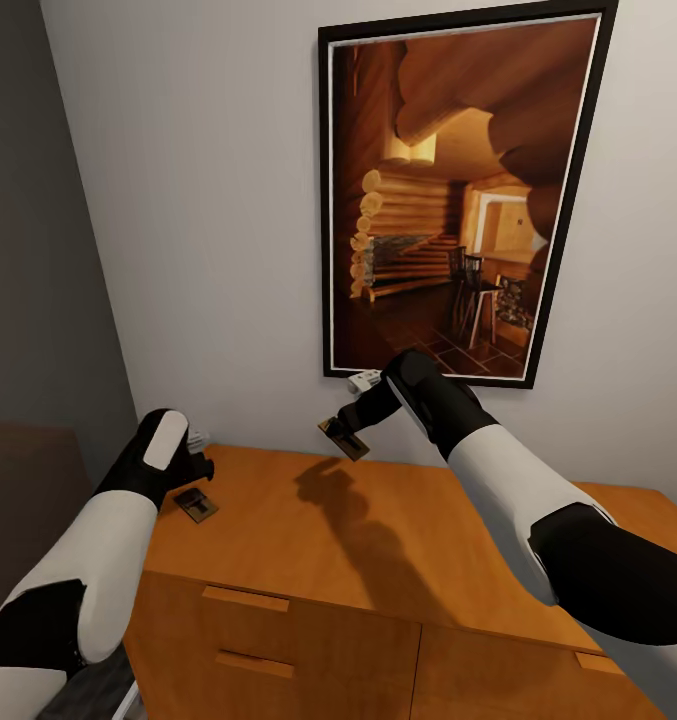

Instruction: Take the four mousetraps from the cabinet in the bathroom and place them on the bathroom floor. Make sure all four end up on the same floor surface, and ensure that at least two of them are either under or directly next to the same bathroom sink.

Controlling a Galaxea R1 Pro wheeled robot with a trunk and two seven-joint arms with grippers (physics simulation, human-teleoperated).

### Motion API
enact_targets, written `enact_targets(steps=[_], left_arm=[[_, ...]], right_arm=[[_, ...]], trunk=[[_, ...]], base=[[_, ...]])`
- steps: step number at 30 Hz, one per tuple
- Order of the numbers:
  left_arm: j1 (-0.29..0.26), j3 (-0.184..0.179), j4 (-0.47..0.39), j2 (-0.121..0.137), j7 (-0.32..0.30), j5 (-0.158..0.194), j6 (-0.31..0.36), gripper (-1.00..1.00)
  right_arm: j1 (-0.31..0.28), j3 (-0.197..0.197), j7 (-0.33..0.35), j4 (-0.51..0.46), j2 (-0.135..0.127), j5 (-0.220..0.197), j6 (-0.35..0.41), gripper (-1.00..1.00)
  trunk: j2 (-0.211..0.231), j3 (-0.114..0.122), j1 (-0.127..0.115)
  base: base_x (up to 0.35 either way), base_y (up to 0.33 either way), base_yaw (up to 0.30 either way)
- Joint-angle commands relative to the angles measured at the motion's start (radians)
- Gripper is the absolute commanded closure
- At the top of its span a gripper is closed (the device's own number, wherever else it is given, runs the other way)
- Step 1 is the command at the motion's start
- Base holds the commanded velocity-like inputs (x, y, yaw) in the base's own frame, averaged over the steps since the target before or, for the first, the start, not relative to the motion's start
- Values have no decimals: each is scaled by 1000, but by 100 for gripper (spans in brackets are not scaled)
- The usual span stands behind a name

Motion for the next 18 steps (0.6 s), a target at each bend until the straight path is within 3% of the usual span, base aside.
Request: enact_targets(steps=[1,18], left_arm=[[-1,0,4,-1,10,11,2,-100],[-1,-1,59,-17,10,11,0,-100]], right_arm=[[-1,1,6,-1,0,8,3,100],[-1,1,6,-1,0,8,3,100]], trunk=[[-1,-1,0],[-1,-1,0]], base=[[0,0,0],[0,0,0]])
